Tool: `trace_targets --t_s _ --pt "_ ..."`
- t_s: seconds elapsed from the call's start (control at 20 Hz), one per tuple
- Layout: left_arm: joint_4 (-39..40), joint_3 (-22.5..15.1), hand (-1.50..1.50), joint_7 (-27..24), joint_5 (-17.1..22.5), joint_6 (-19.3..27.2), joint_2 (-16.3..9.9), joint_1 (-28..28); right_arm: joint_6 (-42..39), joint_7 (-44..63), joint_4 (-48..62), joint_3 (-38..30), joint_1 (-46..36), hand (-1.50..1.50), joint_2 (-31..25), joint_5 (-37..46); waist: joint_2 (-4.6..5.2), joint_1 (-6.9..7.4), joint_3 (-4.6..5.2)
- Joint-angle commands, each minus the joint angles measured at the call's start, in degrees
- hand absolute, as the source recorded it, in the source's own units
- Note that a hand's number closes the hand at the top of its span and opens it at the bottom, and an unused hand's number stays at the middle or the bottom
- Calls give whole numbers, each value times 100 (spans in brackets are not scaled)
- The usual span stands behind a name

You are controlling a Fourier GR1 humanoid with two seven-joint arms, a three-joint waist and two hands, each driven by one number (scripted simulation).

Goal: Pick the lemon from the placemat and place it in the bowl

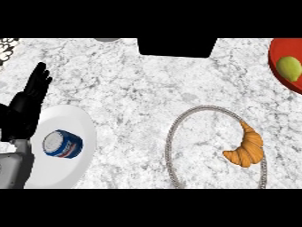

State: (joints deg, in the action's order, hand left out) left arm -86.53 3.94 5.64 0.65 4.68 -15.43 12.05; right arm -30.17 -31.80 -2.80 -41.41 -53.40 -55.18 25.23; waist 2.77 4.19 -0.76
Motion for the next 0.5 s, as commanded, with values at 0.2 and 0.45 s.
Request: trace_targets --t_s 0.2,0.45 --pt "24 71 0 -54 46 -2 8 -100 -1118 -6 84 -290 512 -150 -463 -317 4 -66 -25" --pt "-15 78 0 21 29 19 -13 -37 -1639 72 -23 -460 607 -150 -613 -520 -36 -142 -35"
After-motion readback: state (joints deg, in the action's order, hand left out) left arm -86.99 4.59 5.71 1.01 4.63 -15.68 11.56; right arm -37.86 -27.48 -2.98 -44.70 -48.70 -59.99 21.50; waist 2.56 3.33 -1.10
